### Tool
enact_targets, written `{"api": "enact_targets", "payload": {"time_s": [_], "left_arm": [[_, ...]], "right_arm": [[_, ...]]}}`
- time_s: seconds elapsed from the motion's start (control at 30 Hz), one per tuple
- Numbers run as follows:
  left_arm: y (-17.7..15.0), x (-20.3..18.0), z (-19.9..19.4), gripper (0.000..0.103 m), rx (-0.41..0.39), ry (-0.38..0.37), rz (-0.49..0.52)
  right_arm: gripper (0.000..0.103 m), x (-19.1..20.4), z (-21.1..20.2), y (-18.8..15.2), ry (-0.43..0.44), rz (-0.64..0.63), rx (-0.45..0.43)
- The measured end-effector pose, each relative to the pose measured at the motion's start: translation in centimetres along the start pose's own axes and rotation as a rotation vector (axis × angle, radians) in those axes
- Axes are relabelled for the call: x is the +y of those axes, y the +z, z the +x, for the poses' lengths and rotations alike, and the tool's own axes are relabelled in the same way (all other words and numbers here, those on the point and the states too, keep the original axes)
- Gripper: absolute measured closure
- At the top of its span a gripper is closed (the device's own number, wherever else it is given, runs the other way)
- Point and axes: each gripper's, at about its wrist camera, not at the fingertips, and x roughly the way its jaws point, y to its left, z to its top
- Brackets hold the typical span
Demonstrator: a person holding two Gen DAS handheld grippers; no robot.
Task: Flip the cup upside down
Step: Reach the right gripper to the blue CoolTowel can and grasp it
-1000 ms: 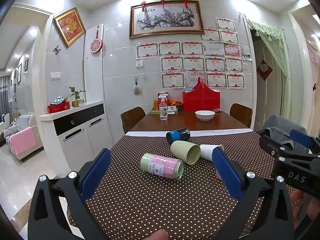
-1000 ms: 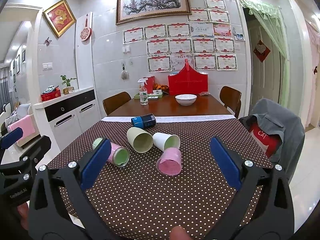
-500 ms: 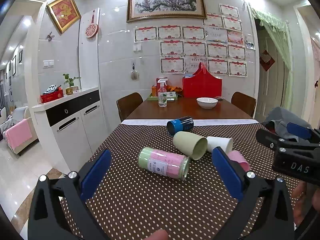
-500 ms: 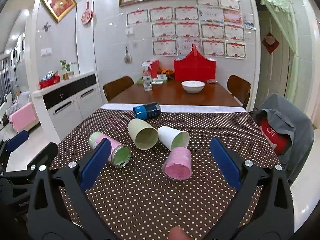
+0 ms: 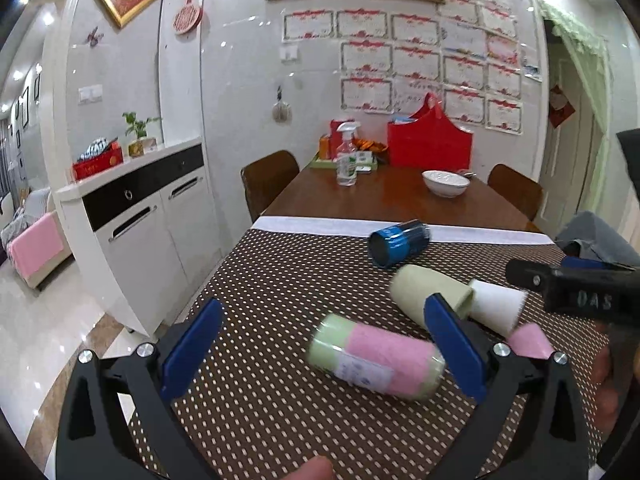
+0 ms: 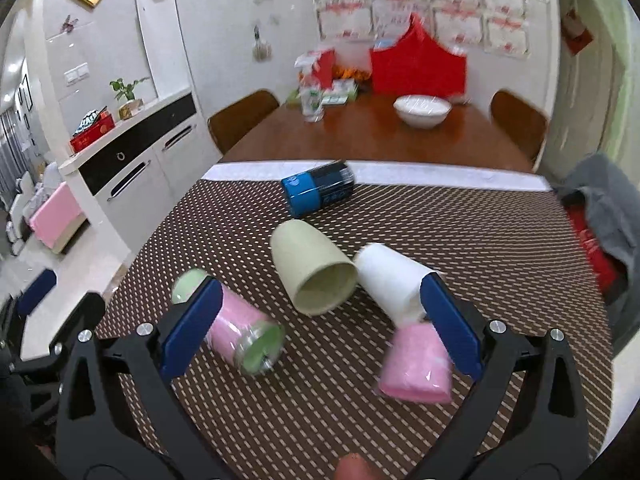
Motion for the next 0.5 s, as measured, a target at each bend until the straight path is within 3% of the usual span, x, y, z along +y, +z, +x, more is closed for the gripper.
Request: {"api": "enact_targets", "payload": {"time_s": [0.27,0.5], "left_arm": [[2.3,2.4,7.2,0.004,0.07,0.05,0.017],[4.1,2.9,14.3,0.004,0.156,0.056,0.043]], "right_arm": [[0.006,-1.7,10.6,5.3,-0.009,0.118,0.209],[0.006,-1.9,17.1,7.9,-0.023,0.162,0.323]]}}
